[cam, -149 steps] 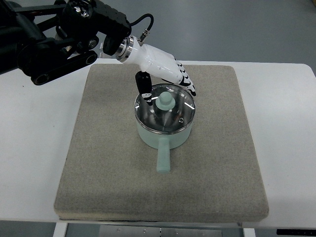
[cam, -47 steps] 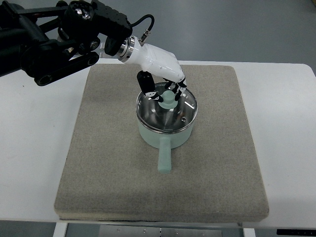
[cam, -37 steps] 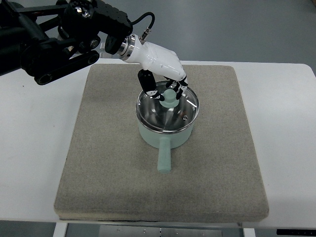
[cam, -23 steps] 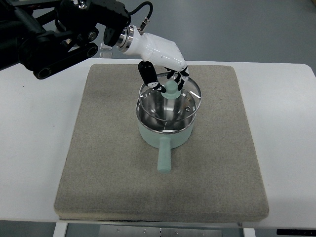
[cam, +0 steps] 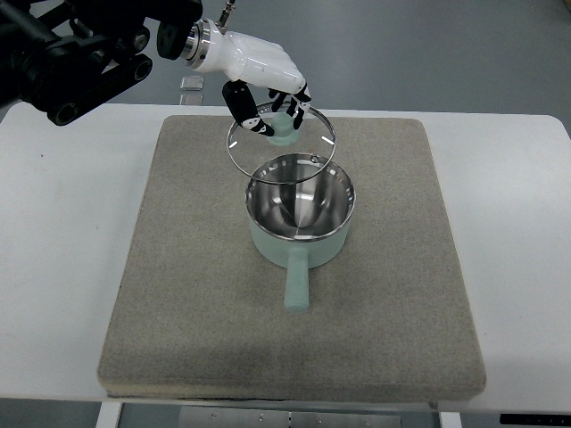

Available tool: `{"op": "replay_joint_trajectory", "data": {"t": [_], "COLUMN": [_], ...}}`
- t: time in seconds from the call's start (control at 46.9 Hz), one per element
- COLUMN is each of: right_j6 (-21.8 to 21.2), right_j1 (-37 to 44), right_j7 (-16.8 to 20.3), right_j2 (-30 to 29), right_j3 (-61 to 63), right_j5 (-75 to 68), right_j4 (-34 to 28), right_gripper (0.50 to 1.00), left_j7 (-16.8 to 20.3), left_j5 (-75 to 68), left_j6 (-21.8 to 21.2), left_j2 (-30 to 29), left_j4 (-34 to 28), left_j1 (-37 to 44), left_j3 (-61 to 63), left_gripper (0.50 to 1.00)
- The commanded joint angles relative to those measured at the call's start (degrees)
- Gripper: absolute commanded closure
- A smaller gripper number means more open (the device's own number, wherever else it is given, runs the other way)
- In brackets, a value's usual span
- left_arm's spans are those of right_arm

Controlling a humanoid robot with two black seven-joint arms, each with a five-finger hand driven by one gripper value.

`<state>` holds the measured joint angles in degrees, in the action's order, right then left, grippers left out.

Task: Place lid left of pot with left hand
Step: 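Lift the glass lid off the saucepan with the left hand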

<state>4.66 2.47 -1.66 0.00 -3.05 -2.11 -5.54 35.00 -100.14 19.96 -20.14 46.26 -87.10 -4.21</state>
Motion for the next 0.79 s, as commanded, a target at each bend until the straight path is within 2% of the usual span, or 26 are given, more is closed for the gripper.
{"op": "replay_joint_trajectory", "data": {"t": [0.0, 0.341, 0.768], "right_j6": [0.0, 0.0, 0.0], "right_j1": [-0.01, -0.01, -0.01], "right_j7": [-0.01, -0.01, -0.01], "right_j2": [0.0, 0.0, 0.0], "right_j3": [-0.02, -0.02, 0.06], "right_j5": [0.0, 0.0, 0.0], "right_j4": [0.0, 0.0, 0.0], "right_gripper": [0.579, 0.579, 0.579], "left_j7": [0.0, 0.0, 0.0], "left_j5": [0.04, -0.14, -0.23], "left_j6": [0.08, 0.43, 0.08], "left_j2": [-0.34, -6.05, -10.01], "left_j4": [-1.35, -1.44, 0.76], "left_j1": [0.35, 0.61, 2.37], "left_j3": [0.16, 1.48, 5.7], "left_gripper": [1.0, 1.0, 1.0]}}
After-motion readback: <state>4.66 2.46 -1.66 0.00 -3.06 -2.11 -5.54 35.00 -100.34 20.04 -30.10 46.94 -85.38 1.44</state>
